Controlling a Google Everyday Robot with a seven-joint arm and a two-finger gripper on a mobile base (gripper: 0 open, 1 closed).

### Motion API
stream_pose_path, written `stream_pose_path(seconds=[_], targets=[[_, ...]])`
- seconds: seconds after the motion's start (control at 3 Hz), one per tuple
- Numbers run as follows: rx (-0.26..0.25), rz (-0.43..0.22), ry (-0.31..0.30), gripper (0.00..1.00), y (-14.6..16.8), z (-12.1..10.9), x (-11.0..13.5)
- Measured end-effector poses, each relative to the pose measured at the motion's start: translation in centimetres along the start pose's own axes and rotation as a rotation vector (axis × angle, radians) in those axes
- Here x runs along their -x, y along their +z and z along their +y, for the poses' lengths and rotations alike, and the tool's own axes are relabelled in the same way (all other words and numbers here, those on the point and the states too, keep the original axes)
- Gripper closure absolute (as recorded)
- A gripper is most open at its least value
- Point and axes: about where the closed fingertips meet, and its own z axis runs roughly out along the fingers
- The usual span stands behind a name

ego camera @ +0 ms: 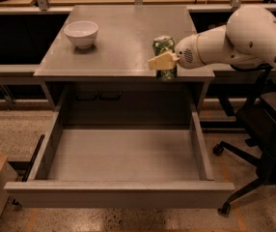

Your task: Place green can into top drawer

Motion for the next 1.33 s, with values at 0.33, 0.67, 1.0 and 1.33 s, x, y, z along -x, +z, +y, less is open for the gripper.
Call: stream_pose_path(seconds=[0.33, 0.67, 1.0, 1.33], targets=[[0.031, 0.025, -0.024, 1.0, 0.2, 1.1, -0.9], [0.056, 0.0, -0.047, 1.0, -0.1, 3.4, -2.6], [0.081, -0.062, -0.052, 1.0, 0.8, 6.0, -6.4], [0.126, -0.119, -0.047, 1.0, 3.1, 8.7, -10.7]])
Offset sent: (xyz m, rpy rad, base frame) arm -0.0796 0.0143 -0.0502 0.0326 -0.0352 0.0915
